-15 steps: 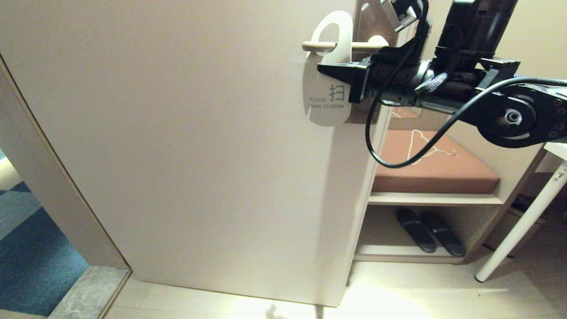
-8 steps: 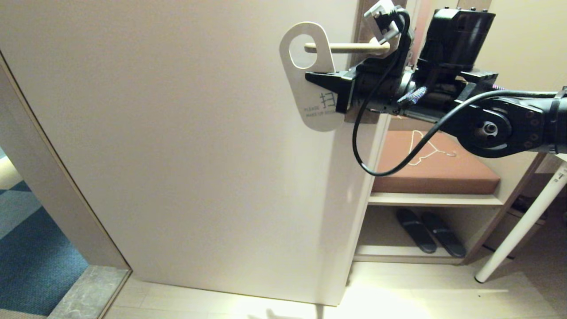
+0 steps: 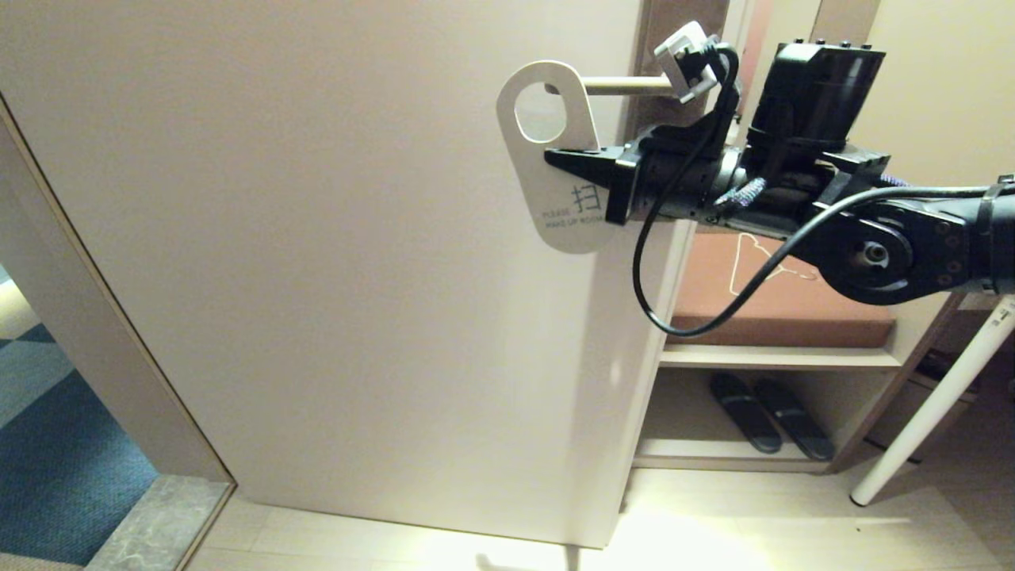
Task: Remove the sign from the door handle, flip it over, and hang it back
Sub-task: Hand it to the other hand
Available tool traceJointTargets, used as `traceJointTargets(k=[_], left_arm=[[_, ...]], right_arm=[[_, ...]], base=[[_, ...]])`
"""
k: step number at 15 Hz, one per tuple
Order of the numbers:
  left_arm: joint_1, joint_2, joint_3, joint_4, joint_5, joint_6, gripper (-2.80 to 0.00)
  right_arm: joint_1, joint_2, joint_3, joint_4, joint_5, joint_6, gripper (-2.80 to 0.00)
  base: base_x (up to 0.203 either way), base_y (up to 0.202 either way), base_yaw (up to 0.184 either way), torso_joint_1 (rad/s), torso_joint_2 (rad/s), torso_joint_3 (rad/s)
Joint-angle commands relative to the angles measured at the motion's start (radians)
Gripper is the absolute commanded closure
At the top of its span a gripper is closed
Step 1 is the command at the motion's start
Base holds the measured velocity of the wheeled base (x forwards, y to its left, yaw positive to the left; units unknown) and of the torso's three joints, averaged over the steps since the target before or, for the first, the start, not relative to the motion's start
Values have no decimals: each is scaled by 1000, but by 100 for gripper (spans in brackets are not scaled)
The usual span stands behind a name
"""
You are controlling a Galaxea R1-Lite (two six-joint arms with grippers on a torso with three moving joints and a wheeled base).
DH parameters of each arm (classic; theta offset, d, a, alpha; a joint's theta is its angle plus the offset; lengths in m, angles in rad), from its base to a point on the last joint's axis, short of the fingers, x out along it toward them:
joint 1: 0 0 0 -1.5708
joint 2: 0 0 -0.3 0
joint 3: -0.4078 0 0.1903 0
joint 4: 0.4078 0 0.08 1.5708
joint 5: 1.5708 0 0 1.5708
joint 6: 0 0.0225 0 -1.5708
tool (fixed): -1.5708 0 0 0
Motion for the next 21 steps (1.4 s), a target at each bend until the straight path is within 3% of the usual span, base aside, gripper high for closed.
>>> traceJointTargets(k=[1,3,6,11,13,15,21], left_arm=[[0,2,0,0,0,0,0],[0,2,0,0,0,0,0],[0,2,0,0,0,0,0],[0,2,0,0,0,0,0],[0,2,0,0,0,0,0],[0,2,0,0,0,0,0],[0,2,0,0,0,0,0]], right_arm=[[1,-80,107,-3,126,-4,0],[0,-126,166,0,158,-6,0],[-1,-182,227,7,15,-2,0],[-1,-241,246,7,-12,3,0],[2,-249,249,6,-102,6,0],[10,-255,250,4,-126,39,0],[110,-226,240,-3,-207,43,0]], base=[[0,0,0,0,0,0],[0,0,0,0,0,0],[0,0,0,0,0,0],[0,0,0,0,0,0],[0,0,0,0,0,0],[0,0,0,0,0,0],[0,0,0,0,0,0]])
